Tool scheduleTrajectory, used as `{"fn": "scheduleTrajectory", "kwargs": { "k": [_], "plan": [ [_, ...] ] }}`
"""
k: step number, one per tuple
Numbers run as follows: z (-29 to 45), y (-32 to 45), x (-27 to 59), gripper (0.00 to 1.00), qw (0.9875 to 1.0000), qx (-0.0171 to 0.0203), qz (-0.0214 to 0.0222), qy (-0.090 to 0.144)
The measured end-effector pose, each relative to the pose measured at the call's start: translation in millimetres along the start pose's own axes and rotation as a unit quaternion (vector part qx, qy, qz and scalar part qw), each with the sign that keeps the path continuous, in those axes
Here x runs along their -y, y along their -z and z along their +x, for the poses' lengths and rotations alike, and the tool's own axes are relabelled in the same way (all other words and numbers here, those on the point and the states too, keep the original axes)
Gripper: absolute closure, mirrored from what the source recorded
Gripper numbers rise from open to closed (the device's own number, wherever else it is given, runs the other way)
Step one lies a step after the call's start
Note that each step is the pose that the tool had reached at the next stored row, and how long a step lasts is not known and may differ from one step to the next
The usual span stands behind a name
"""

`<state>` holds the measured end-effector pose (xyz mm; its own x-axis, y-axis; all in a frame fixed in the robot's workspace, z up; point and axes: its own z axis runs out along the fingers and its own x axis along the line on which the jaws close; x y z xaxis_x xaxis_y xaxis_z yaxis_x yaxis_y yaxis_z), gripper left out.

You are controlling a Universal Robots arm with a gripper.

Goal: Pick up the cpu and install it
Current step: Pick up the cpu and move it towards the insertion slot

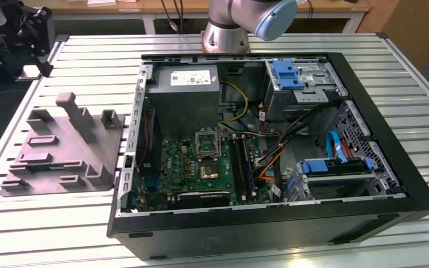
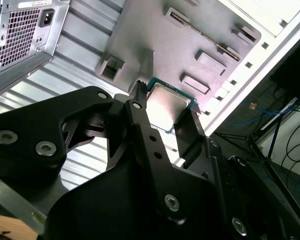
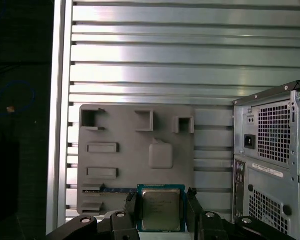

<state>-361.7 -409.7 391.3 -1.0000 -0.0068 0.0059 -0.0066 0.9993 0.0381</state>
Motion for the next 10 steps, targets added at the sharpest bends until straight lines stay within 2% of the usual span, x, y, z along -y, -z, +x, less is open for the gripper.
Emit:
{"fn": "scheduleTrajectory", "kwargs": {
  "k": [10],
  "plan": [
    [-6.7, 0.0, 0.0, 0.53, 1.0000, 0.0000, 0.0000, 0.000]
  ]
}}
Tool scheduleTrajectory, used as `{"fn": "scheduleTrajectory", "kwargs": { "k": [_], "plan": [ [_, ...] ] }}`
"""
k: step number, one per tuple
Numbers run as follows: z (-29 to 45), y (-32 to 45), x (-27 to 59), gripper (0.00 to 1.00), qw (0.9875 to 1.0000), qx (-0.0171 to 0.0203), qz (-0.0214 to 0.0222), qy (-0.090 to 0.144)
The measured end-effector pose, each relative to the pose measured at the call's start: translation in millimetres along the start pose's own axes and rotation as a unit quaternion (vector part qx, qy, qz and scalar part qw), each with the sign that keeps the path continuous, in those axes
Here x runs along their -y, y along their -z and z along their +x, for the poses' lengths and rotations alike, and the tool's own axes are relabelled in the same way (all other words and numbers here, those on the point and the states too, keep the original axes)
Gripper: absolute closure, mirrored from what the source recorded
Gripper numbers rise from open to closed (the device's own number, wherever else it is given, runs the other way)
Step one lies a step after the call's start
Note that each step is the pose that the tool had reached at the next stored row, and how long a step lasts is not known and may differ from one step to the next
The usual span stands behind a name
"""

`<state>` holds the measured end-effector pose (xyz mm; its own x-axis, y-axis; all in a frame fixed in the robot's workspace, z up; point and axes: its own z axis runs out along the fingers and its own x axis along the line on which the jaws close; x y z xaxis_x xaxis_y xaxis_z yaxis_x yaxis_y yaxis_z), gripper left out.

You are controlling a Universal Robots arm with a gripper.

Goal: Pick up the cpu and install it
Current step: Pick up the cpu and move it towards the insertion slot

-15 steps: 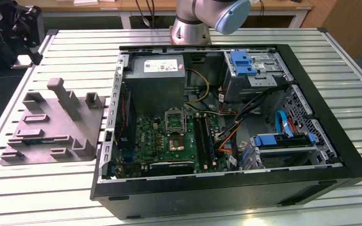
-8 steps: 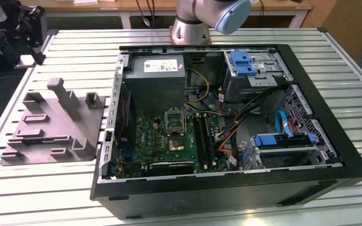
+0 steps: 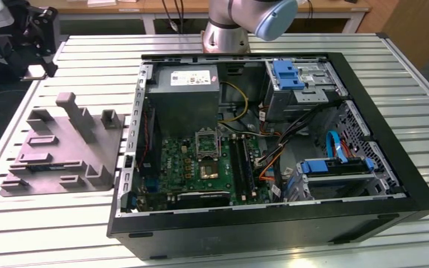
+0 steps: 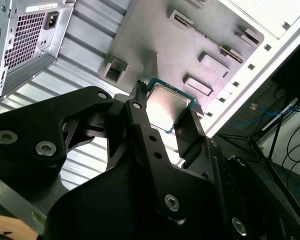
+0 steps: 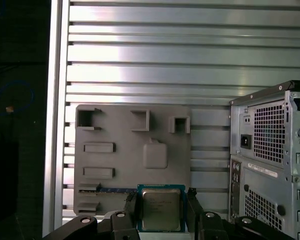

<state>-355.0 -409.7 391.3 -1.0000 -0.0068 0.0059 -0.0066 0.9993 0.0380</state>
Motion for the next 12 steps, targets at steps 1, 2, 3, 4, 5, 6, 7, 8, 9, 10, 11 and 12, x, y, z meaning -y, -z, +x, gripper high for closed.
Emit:
{"fn": "scheduleTrajectory", "kwargs": {
  "k": [1, 2, 3, 4, 5, 6, 7, 8, 9, 10, 11, 12],
  "plan": [
    [-0.8, 0.0, 0.0, 0.53, 1.0000, 0.0000, 0.0000, 0.000],
    [-1.5, 0.0, 0.0, 0.53, 1.0000, 0.0000, 0.0000, 0.000],
    [-2.2, 0.0, 0.0, 0.53, 1.0000, 0.0000, 0.0000, 0.000],
    [-3.0, 0.0, 0.0, 0.53, 1.0000, 0.0000, 0.0000, 0.000],
    [-3.8, 0.1, 0.0, 0.53, 1.0000, 0.0000, 0.0000, 0.000],
    [-4.6, 0.0, 0.0, 0.53, 1.0000, 0.0000, 0.0000, 0.000],
    [-5.3, 0.1, 0.0, 0.53, 1.0000, 0.0000, 0.0000, 0.000],
    [-6.0, 0.0, 0.1, 0.53, 1.0000, 0.0000, 0.0000, 0.000],
    [-6.8, 0.1, 0.1, 0.53, 1.0000, 0.0000, 0.0000, 0.000],
    [-7.5, 0.0, 0.1, 0.53, 1.0000, 0.0000, 0.0000, 0.000],
    [-8.3, 0.1, 0.1, 0.53, 1.0000, 0.0000, 0.0000, 0.000],
    [-9.0, 0.1, 0.1, 0.53, 1.0000, 0.0000, 0.0000, 0.000]
  ]
}}
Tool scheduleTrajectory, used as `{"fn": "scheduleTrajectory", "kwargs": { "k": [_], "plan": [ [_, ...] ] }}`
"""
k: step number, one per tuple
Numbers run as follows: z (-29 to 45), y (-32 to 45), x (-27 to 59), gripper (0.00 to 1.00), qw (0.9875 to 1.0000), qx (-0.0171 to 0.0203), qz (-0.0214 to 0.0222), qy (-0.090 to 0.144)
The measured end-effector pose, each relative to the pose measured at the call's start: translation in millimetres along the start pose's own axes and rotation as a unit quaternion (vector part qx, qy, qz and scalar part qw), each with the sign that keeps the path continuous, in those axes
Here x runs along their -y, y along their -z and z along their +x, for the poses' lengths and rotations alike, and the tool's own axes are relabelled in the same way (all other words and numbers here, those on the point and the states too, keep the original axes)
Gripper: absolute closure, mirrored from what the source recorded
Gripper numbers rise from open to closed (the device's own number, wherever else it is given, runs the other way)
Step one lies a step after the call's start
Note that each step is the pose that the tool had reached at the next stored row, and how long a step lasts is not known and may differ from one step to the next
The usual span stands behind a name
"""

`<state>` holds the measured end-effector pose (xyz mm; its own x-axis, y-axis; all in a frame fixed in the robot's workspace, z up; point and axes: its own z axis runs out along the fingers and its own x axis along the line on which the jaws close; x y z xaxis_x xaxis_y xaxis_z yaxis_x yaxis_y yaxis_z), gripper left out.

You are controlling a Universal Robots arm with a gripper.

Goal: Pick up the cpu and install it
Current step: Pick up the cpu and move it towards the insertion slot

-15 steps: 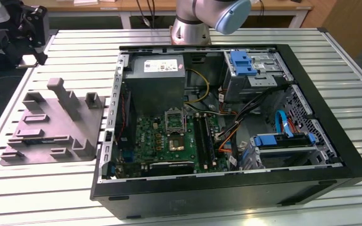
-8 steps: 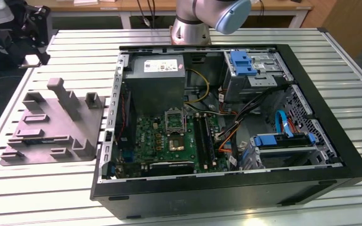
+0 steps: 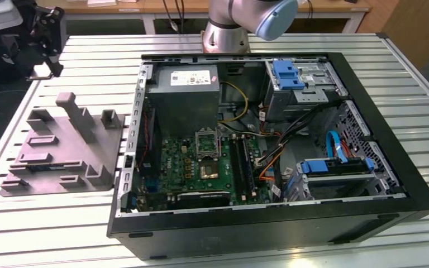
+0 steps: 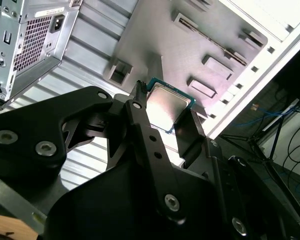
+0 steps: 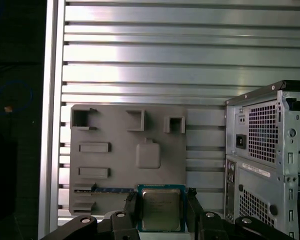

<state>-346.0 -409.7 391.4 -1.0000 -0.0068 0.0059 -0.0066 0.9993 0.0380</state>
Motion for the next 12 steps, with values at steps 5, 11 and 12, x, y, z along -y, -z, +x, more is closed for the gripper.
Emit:
{"fn": "scheduleTrajectory", "kwargs": {
  "k": [5, 11, 12],
  "plan": [
    [-3.7, 0.0, 0.0, 0.53, 1.0000, 0.0000, 0.0000, 0.000],
    [-8.4, 0.0, 0.1, 0.53, 1.0000, 0.0000, 0.0000, 0.000],
    [-9.3, 0.0, 0.1, 0.53, 1.0000, 0.0000, 0.0000, 0.000]
  ]
}}
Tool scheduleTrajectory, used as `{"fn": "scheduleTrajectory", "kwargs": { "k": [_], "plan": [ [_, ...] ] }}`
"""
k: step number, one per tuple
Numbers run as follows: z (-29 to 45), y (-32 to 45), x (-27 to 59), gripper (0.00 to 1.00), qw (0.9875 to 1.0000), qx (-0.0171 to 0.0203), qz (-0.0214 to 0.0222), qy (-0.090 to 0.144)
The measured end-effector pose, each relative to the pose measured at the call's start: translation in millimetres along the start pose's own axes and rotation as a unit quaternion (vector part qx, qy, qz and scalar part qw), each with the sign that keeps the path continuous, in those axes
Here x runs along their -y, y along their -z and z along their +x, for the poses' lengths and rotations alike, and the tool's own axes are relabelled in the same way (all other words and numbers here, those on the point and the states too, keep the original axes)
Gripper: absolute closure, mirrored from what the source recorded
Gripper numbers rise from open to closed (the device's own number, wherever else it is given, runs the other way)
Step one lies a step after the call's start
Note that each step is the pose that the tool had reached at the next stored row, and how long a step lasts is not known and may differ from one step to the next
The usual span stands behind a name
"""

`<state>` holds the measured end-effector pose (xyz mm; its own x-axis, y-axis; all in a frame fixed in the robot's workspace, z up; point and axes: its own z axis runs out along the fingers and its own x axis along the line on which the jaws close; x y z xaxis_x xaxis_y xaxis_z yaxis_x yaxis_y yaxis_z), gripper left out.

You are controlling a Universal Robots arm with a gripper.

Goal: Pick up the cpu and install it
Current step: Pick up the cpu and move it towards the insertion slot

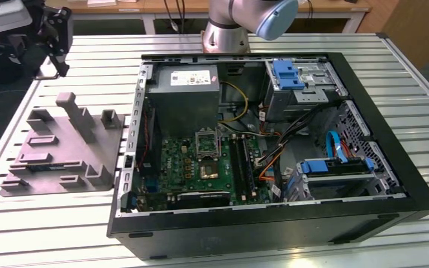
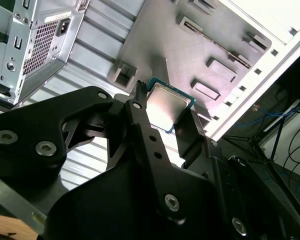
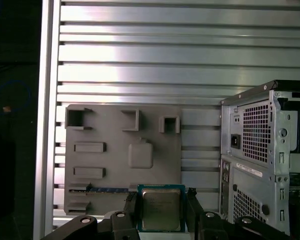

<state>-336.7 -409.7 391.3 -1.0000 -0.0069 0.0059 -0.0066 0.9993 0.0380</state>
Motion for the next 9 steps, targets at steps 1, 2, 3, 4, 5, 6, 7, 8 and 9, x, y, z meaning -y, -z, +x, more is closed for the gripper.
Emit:
{"fn": "scheduleTrajectory", "kwargs": {
  "k": [1, 2, 3, 4, 5, 6, 7, 8, 9],
  "plan": [
    [-0.9, 0.0, 0.0, 0.53, 1.0000, 0.0000, 0.0000, 0.000],
    [-1.8, 0.0, 0.0, 0.53, 1.0000, 0.0000, 0.0000, 0.000],
    [-2.8, 0.0, 0.0, 0.53, 1.0000, 0.0000, 0.0000, 0.000],
    [-3.6, 0.1, 0.0, 0.53, 1.0000, 0.0000, 0.0000, 0.000],
    [-4.4, 0.0, 0.0, 0.53, 1.0000, 0.0000, 0.0000, 0.000],
    [-5.2, 0.0, 0.0, 0.53, 1.0000, 0.0000, 0.0000, 0.000],
    [-6.1, 0.0, 0.0, 0.53, 1.0000, 0.0000, 0.0000, 0.000],
    [-7.0, 0.1, 0.0, 0.53, 1.0000, 0.0000, 0.0000, 0.000],
    [-7.9, 0.1, 0.0, 0.53, 1.0000, 0.0000, 0.0000, 0.000]
  ]
}}
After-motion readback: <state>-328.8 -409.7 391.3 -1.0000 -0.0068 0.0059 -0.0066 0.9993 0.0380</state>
